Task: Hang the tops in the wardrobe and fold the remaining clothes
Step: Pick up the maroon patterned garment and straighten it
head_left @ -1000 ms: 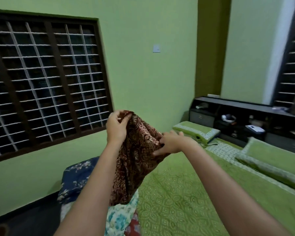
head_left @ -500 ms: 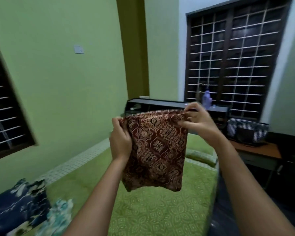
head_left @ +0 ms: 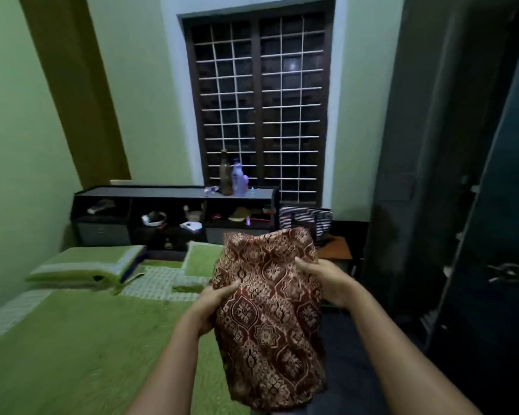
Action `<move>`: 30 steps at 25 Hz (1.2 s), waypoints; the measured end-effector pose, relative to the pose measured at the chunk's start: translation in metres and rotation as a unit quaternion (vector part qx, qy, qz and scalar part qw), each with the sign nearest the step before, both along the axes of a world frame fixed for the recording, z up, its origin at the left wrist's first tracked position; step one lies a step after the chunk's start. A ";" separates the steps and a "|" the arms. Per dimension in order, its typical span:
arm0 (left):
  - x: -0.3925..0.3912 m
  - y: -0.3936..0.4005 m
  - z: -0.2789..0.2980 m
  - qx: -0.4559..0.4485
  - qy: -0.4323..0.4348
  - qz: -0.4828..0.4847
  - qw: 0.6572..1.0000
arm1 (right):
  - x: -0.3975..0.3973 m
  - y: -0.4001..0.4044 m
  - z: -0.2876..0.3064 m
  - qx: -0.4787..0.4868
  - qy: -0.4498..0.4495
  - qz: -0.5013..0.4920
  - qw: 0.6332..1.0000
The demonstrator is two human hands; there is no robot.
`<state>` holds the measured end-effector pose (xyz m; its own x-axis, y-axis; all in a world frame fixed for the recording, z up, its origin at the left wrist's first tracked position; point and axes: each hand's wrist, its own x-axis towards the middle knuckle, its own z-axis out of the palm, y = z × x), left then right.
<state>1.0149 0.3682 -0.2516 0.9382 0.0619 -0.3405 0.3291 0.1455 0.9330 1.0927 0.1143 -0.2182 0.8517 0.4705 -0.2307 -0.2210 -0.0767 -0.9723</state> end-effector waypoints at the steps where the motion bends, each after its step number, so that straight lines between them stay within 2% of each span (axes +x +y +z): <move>1: 0.031 -0.002 -0.017 0.013 0.019 0.017 1.000 | 0.017 -0.010 -0.017 -0.078 0.016 0.031 0.996; 2: 0.069 -0.003 -0.031 0.043 0.036 0.018 0.998 | 0.038 -0.021 -0.035 -0.143 0.027 0.057 0.988; 3: 0.104 -0.005 -0.037 0.091 0.045 0.010 0.995 | 0.056 -0.030 -0.046 -0.167 0.027 0.054 0.984; 6: 0.210 -0.013 -0.050 0.246 0.022 -0.023 0.969 | 0.123 -0.047 -0.059 -0.141 -0.008 -0.098 0.985; 8: 0.274 -0.020 -0.050 0.313 -0.003 -0.036 0.949 | 0.171 -0.053 -0.051 -0.135 -0.045 -0.161 0.977; 10: 0.341 -0.030 -0.048 0.280 -0.019 -0.038 0.959 | 0.223 -0.062 -0.043 -0.135 -0.062 -0.213 0.966; 12: 0.389 -0.054 -0.023 0.195 0.003 -0.055 0.979 | 0.270 -0.081 -0.036 -0.088 -0.010 -0.264 0.961; 14: 0.435 -0.081 0.004 0.140 -0.008 -0.123 0.982 | 0.307 -0.104 -0.026 -0.061 0.036 -0.242 0.968; 16: 0.477 -0.112 0.018 0.122 -0.017 -0.232 0.965 | 0.347 -0.130 -0.029 -0.165 0.026 -0.186 0.968; 18: 0.527 -0.143 0.011 0.166 0.000 -0.305 0.938 | 0.386 -0.146 -0.036 -0.285 -0.006 -0.175 0.942; 19: 0.553 -0.161 0.007 0.234 -0.013 -0.321 0.918 | 0.405 -0.156 -0.038 -0.346 -0.019 -0.190 0.918; 21: 0.604 -0.205 0.003 0.400 -0.080 -0.336 0.849 | 0.448 -0.182 -0.043 -0.444 -0.056 -0.234 0.863; 23: 0.651 -0.252 0.006 0.537 -0.179 -0.282 0.774 | 0.491 -0.224 -0.042 -0.485 -0.099 -0.293 0.818; 24: 0.672 -0.275 0.012 0.576 -0.214 -0.260 0.745 | 0.506 -0.247 -0.037 -0.488 -0.114 -0.328 0.801; 25: 0.690 -0.297 0.018 0.588 -0.233 -0.255 0.732 | 0.522 -0.274 -0.035 -0.485 -0.121 -0.356 0.789; 26: 0.704 -0.315 0.023 0.565 -0.233 -0.267 0.746 | 0.534 -0.301 -0.031 -0.473 -0.128 -0.378 0.786; 27: 0.723 -0.335 0.030 0.476 -0.231 -0.288 0.798 | 0.544 -0.328 -0.022 -0.443 -0.121 -0.401 0.793; 28: 0.741 -0.354 0.035 0.343 -0.218 -0.317 0.857 | 0.550 -0.353 -0.015 -0.380 -0.113 -0.433 0.810; 29: 0.755 -0.376 0.041 0.207 -0.207 -0.338 0.894 | 0.553 -0.374 -0.007 -0.300 -0.109 -0.466 0.825; 30: 0.769 -0.401 0.048 0.110 -0.206 -0.343 0.910 | 0.556 -0.393 0.000 -0.223 -0.108 -0.508 0.825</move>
<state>1.7835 -0.0333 -0.2040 0.8275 -0.5615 -0.0014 -0.1116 -0.1668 0.9797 1.6487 -0.2782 -0.2183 0.7987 -0.6014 0.0205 -0.2163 -0.3187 -0.9228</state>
